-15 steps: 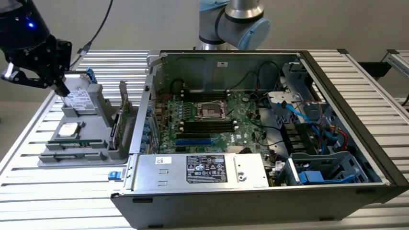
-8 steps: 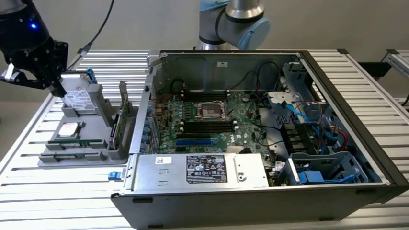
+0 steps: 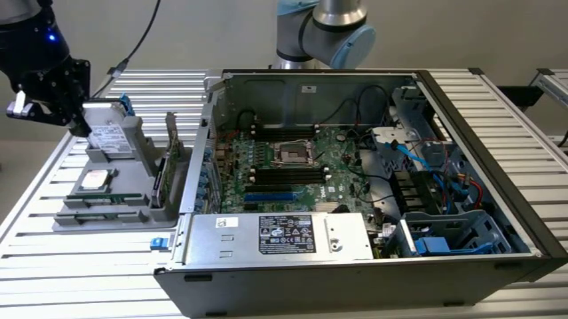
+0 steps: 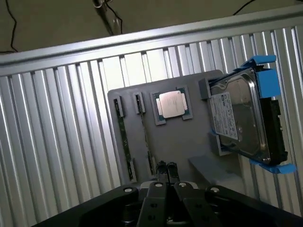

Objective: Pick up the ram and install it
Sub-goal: 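Pick up the ram and move it above insertion slot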

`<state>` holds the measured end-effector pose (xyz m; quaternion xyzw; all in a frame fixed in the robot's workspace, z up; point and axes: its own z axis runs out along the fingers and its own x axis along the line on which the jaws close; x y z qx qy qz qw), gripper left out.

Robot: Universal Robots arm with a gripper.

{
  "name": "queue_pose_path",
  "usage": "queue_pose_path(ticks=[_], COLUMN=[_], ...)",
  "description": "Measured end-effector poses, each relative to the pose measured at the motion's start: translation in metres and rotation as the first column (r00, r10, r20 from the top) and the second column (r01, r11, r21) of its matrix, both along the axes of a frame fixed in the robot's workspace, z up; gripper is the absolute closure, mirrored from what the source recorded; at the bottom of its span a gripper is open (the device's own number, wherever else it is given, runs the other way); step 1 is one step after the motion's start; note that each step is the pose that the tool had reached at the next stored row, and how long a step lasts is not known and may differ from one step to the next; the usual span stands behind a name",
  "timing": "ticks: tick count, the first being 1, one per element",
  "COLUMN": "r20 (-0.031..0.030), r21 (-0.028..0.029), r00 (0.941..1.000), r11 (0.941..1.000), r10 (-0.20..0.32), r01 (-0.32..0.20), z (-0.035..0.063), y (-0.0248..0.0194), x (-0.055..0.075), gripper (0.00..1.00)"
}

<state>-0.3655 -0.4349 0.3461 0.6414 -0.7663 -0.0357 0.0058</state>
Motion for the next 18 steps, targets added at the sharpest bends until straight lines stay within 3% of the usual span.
queue_pose_path(ticks=[4, 8, 11, 16, 18], r20=[-0.0043, -0.0054, -0.0056, -0.0057, -0.0068], r21=[0.0001, 0.0003, 0.0003, 0.0004, 0.0007], r00=[0.9974, 0.9894, 0.9802, 0.9579, 0.9515], r11=[0.9974, 0.9894, 0.9802, 0.9579, 0.9515], r10=[0.072, 0.145, 0.198, 0.287, 0.308], r01=[-0.072, -0.145, -0.198, -0.287, -0.308], z=[-0.0025, -0.0054, -0.0076, -0.0111, -0.0115], y=[0.0000, -0.0001, 0.0000, 0.0000, 0.0000], x=[0.000, 0.000, 0.000, 0.000, -0.001], gripper=[0.90, 0.90, 0.90, 0.90, 0.90])
